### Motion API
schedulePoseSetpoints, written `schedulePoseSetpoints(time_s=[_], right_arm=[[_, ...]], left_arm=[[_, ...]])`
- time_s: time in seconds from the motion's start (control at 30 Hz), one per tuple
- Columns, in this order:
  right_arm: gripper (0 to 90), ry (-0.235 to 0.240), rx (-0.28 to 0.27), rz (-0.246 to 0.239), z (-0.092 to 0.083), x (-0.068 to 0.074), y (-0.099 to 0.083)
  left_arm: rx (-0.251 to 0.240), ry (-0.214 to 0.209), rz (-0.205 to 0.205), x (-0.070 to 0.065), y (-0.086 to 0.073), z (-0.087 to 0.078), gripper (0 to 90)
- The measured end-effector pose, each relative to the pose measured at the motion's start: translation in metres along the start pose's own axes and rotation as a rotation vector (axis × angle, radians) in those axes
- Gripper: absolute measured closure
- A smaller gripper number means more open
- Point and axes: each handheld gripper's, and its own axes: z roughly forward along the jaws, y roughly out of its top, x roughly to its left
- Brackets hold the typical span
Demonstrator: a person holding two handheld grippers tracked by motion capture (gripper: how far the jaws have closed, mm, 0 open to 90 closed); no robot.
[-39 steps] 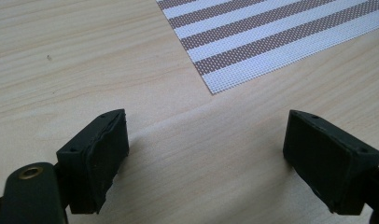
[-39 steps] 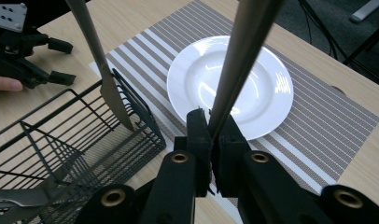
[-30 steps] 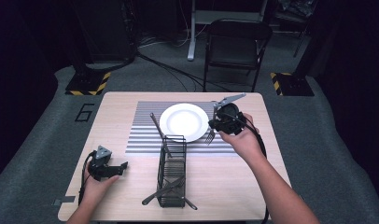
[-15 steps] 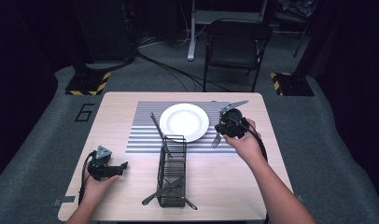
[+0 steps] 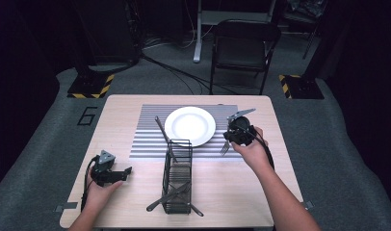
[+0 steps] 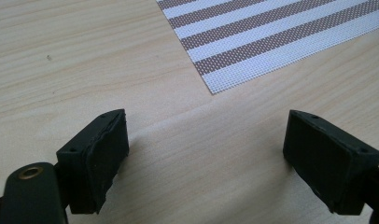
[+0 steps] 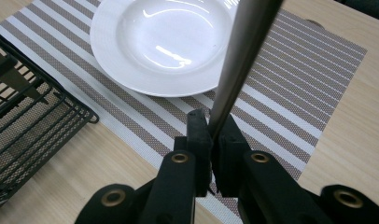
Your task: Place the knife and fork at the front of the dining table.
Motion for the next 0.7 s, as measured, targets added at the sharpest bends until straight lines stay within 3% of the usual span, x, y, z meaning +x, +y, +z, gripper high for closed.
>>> schedulePoseSetpoints(time_s=[0.7], right_arm=[[87.0, -0.001, 0.023, 0.016, 0.029, -0.004, -0.013]], left_arm=[[0.000, 0.000, 0.000, 0.000, 0.000, 0.000, 14.2]])
